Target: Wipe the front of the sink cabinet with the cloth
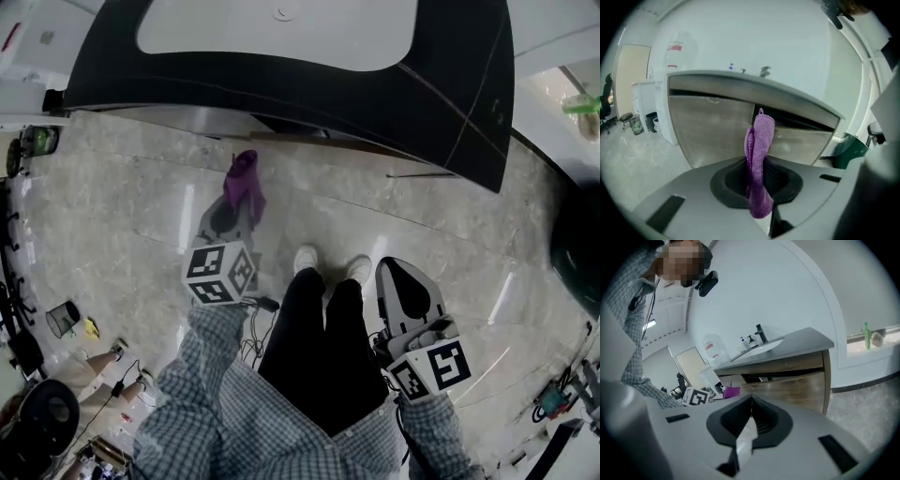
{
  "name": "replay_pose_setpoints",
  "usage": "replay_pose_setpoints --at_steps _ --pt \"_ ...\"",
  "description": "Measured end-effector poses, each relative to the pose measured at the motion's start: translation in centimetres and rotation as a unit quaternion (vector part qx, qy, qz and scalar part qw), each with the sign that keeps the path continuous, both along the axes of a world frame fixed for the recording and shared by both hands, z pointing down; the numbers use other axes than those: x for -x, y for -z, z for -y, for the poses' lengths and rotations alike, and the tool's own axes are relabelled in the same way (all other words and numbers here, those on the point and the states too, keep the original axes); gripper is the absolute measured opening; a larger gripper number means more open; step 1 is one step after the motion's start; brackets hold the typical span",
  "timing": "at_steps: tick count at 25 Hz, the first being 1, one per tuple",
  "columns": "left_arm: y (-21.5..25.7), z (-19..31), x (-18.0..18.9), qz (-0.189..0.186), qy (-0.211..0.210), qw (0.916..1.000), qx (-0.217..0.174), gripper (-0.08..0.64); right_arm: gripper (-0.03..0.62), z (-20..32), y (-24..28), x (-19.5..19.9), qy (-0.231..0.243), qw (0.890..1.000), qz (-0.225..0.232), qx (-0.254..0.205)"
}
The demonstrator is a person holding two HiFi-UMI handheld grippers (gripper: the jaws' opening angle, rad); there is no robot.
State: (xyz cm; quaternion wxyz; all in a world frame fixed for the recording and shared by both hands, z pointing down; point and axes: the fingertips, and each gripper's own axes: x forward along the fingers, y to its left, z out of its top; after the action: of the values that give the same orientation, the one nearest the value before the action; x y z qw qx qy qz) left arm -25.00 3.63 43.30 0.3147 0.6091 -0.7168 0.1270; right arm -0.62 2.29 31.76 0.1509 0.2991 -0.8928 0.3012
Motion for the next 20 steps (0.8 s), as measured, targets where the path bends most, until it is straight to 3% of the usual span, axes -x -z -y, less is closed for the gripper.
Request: replay_pose_setpoints --at_steps 5,9,15,20 --pt "9.3 -0.4 -2.0 0.009 -0.040 0.9977 -0.053 0.054 0.017 0.4 5.9 -0.5 0.001 0.999 -0.009 -0.036" --pt "15.5 -2.3 -2.3 0.018 -0.072 0.9946 -0.073 0.054 0.017 -1.1 9.6 -0.1 -0.004 0.998 -0.012 -0.054" --pt "21.5 -5.6 -2.8 0.012 -0.097 0.9912 -0.090 0.054 0.017 -3.8 13.7 1.1 0.002 0.997 -0.010 -0.077" --pt "25.1 -8.7 -5.7 0.030 -0.159 0.9811 -0.106 0.054 0.017 -6.1 15.8 1.9 0.010 0.995 -0.007 -0.098"
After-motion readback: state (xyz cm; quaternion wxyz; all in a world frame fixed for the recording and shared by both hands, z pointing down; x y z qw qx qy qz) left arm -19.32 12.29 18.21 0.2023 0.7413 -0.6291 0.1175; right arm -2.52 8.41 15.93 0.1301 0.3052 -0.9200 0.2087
